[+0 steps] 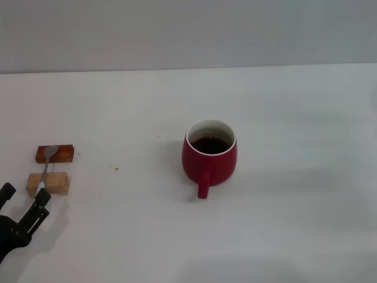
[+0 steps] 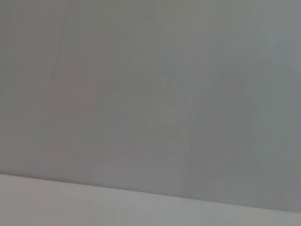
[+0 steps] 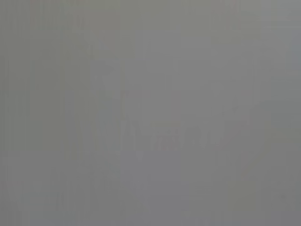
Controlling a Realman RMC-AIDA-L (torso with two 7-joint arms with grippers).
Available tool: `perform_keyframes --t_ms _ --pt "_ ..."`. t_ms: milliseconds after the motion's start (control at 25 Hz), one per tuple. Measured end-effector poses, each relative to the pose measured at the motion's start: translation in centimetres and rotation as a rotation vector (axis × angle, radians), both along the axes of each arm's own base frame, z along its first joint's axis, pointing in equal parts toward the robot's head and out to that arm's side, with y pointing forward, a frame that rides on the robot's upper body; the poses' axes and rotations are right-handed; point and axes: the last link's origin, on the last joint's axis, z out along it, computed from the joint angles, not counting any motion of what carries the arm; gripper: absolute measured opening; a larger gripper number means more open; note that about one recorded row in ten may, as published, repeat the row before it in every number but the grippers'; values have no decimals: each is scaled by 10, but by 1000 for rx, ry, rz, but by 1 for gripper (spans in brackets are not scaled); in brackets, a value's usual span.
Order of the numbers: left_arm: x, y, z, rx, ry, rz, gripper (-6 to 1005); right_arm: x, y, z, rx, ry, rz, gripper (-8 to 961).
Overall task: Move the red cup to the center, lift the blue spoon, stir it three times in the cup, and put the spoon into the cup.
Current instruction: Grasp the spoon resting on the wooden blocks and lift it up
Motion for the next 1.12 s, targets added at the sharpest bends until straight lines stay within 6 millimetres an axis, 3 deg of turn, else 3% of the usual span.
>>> perform_keyframes --t_ms 440,1120 --pt "-6 -2 -6 -39 14 44 810 -9 8 -1 -11 -6 17 507" --pt "-11 11 -13 -79 43 86 809 -16 17 -3 -32 -16 25 508"
